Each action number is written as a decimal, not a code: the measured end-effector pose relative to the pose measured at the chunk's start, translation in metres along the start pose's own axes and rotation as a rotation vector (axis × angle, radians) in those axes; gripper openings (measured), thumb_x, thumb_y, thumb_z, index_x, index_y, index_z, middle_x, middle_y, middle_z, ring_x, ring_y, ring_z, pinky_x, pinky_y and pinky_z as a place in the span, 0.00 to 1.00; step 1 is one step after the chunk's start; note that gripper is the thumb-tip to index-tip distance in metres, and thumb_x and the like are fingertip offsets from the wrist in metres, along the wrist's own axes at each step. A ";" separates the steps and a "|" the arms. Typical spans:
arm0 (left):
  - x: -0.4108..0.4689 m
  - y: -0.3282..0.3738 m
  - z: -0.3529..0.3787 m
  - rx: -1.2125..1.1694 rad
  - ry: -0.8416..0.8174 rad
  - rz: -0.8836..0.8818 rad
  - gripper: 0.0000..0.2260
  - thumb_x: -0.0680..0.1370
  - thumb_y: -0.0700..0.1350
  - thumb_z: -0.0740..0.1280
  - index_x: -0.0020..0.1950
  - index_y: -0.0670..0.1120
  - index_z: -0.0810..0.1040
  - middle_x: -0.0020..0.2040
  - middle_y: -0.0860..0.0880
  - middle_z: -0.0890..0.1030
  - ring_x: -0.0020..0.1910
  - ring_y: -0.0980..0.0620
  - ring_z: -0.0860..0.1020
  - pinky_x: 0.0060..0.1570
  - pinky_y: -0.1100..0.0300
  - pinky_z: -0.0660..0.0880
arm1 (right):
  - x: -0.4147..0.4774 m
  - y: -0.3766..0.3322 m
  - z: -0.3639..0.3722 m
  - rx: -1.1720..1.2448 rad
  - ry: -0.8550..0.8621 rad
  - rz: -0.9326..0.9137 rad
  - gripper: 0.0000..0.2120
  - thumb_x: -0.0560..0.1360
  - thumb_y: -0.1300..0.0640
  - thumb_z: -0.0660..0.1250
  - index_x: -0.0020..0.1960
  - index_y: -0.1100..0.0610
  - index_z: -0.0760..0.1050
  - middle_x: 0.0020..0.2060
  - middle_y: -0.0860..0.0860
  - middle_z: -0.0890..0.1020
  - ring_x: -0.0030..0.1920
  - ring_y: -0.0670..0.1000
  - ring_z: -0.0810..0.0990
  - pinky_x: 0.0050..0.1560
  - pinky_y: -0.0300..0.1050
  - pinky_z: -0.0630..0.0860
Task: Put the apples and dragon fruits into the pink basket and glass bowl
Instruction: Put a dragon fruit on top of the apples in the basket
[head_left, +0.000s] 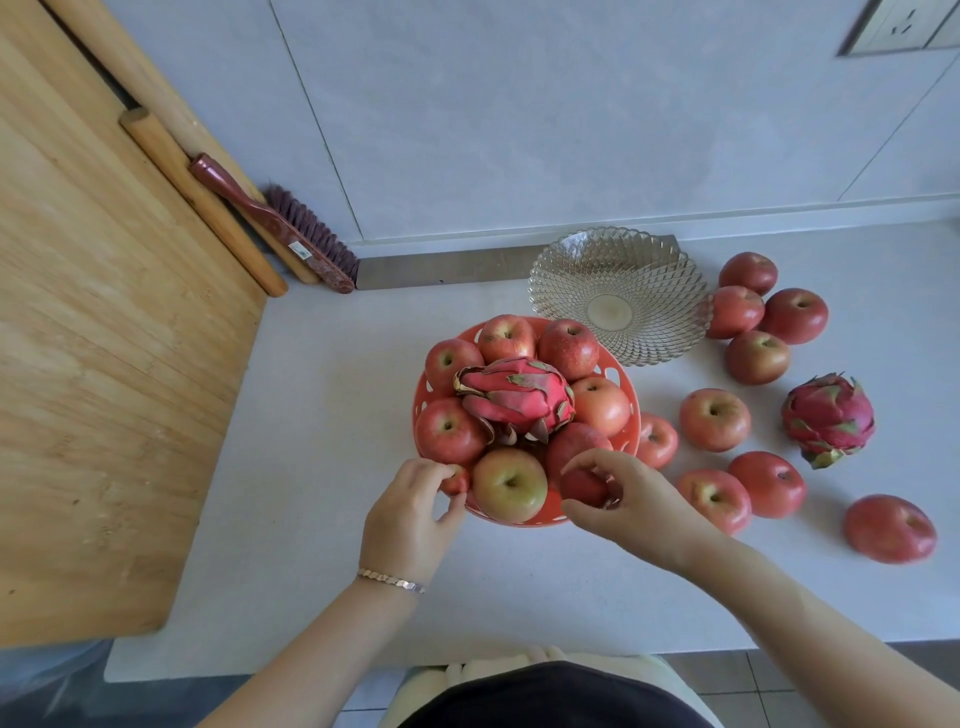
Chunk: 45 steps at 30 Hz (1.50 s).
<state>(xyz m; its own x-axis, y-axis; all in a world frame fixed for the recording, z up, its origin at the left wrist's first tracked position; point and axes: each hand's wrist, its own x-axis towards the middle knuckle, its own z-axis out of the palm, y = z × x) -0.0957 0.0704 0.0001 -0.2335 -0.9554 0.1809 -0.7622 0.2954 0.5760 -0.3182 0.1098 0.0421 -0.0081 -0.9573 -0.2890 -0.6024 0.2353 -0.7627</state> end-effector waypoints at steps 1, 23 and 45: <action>0.000 -0.003 0.000 0.039 0.011 0.043 0.06 0.68 0.46 0.69 0.44 0.50 0.77 0.40 0.52 0.81 0.36 0.59 0.78 0.29 0.66 0.75 | -0.002 0.000 0.003 -0.038 0.010 -0.009 0.12 0.68 0.55 0.72 0.50 0.47 0.76 0.44 0.49 0.75 0.37 0.43 0.72 0.41 0.33 0.68; 0.001 0.012 -0.011 -0.118 -0.005 -0.099 0.14 0.72 0.39 0.70 0.57 0.46 0.75 0.50 0.52 0.73 0.50 0.50 0.77 0.44 0.60 0.73 | 0.030 0.034 -0.033 -0.098 0.285 0.123 0.13 0.70 0.59 0.70 0.54 0.58 0.74 0.45 0.52 0.75 0.42 0.52 0.77 0.47 0.42 0.71; 0.028 0.023 -0.002 -1.282 -0.290 -1.347 0.24 0.76 0.64 0.54 0.60 0.47 0.70 0.49 0.38 0.77 0.46 0.38 0.77 0.47 0.42 0.74 | 0.036 0.031 0.002 0.813 0.210 0.503 0.17 0.76 0.39 0.57 0.58 0.48 0.68 0.49 0.50 0.79 0.50 0.52 0.79 0.44 0.42 0.75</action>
<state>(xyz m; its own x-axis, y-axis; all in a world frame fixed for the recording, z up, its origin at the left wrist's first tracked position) -0.1183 0.0503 0.0201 -0.1278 -0.4501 -0.8838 0.3231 -0.8614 0.3920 -0.3354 0.0830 0.0066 -0.3030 -0.7057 -0.6405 0.2431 0.5926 -0.7679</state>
